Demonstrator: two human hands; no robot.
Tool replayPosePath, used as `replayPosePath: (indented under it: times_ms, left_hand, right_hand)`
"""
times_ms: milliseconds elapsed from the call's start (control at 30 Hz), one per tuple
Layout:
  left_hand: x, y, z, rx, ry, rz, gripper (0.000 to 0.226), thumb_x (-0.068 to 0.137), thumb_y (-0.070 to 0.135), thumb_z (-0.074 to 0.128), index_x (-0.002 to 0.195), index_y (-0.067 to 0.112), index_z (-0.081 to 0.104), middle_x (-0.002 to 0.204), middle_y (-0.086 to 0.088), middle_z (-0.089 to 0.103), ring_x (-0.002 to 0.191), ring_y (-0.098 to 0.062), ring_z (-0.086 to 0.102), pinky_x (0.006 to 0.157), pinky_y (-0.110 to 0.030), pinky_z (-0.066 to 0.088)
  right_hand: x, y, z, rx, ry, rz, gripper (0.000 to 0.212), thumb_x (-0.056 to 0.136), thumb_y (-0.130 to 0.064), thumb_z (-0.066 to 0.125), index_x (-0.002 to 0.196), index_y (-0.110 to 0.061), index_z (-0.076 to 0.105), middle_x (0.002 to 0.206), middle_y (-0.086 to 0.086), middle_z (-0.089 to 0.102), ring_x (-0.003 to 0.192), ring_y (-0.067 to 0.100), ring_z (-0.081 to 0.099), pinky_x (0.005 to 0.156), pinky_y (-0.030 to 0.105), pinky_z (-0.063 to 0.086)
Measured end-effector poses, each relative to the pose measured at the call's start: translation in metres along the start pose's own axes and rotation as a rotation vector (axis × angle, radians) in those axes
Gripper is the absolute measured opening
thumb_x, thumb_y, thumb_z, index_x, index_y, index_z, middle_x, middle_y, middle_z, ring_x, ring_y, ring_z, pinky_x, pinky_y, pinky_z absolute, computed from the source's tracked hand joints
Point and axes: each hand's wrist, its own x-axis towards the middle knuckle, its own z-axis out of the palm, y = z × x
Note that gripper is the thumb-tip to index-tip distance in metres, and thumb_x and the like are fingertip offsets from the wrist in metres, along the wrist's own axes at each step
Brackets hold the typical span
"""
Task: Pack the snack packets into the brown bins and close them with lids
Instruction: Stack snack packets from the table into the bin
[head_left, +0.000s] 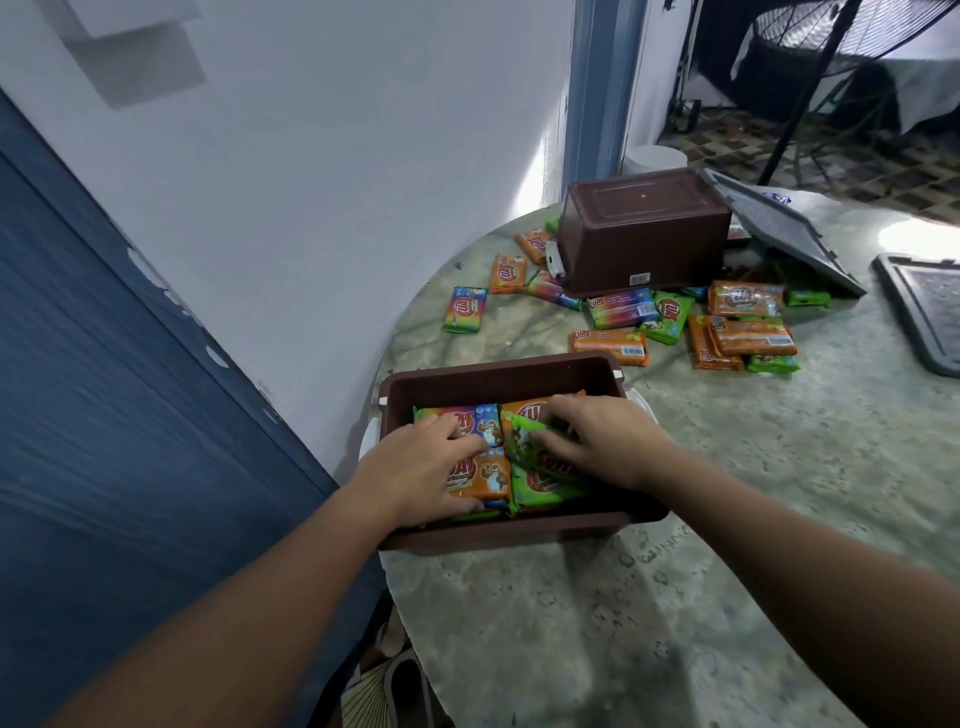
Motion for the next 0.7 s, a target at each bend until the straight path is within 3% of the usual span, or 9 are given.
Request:
replayPosePath:
  times_ms: [133, 267, 333, 467, 700]
  left_hand:
    - [0.000, 0.000, 0.000, 0.013, -0.010, -0.001, 0.075, 0.078, 0.077, 0.062, 0.141, 0.038, 0.046, 0.117, 0.006, 0.048, 0.107, -0.016, 0.048, 0.083, -0.034, 0.049]
    - [0.001, 0.000, 0.000, 0.018, -0.014, 0.000, 0.074, 0.078, 0.077, 0.062, 0.139, 0.037, 0.047, 0.117, 0.006, 0.049, 0.107, -0.016, 0.048, 0.082, -0.036, 0.050]
    - [0.000, 0.000, 0.000, 0.019, -0.007, -0.001, 0.074, 0.078, 0.077, 0.062, 0.139, 0.037, 0.047, 0.117, 0.006, 0.049, 0.107, -0.016, 0.048, 0.081, -0.035, 0.050]
    - [0.000, 0.001, -0.001, 0.013, -0.012, -0.010, 0.075, 0.077, 0.077, 0.062, 0.140, 0.038, 0.047, 0.119, 0.006, 0.049, 0.109, -0.016, 0.049, 0.082, -0.035, 0.050]
    - [-0.001, 0.001, -0.002, 0.008, -0.021, -0.014, 0.076, 0.079, 0.077, 0.061, 0.142, 0.039, 0.044, 0.121, 0.007, 0.048, 0.111, -0.016, 0.047, 0.084, -0.034, 0.050]
  right_hand:
    - [-0.001, -0.010, -0.010, 0.170, -0.005, 0.098, 0.030, 0.095, -0.043, 0.066, 0.115, -0.026, 0.051, 0.097, -0.005, 0.066, 0.082, 0.016, 0.066, 0.070, 0.036, 0.056]
    - [0.000, -0.016, -0.011, 0.645, 0.010, 0.286, 0.068, 0.089, -0.021, 0.077, 0.141, -0.031, 0.033, 0.098, -0.004, 0.063, 0.080, 0.010, 0.069, 0.060, 0.021, 0.055]
    - [0.001, -0.017, -0.009, 0.802, -0.061, 0.329, 0.077, 0.088, -0.016, 0.078, 0.145, -0.041, 0.033, 0.110, -0.003, 0.064, 0.090, 0.011, 0.070, 0.068, 0.023, 0.060]
    - [0.004, -0.013, -0.008, 0.725, -0.175, 0.312, 0.062, 0.087, -0.018, 0.079, 0.130, -0.050, 0.048, 0.121, -0.001, 0.061, 0.100, 0.018, 0.069, 0.079, 0.038, 0.064]
    - [0.010, -0.006, -0.019, 0.305, -0.270, 0.168, 0.061, 0.078, -0.026, 0.087, 0.114, -0.033, 0.038, 0.113, -0.004, 0.048, 0.099, 0.020, 0.058, 0.077, 0.034, 0.060]
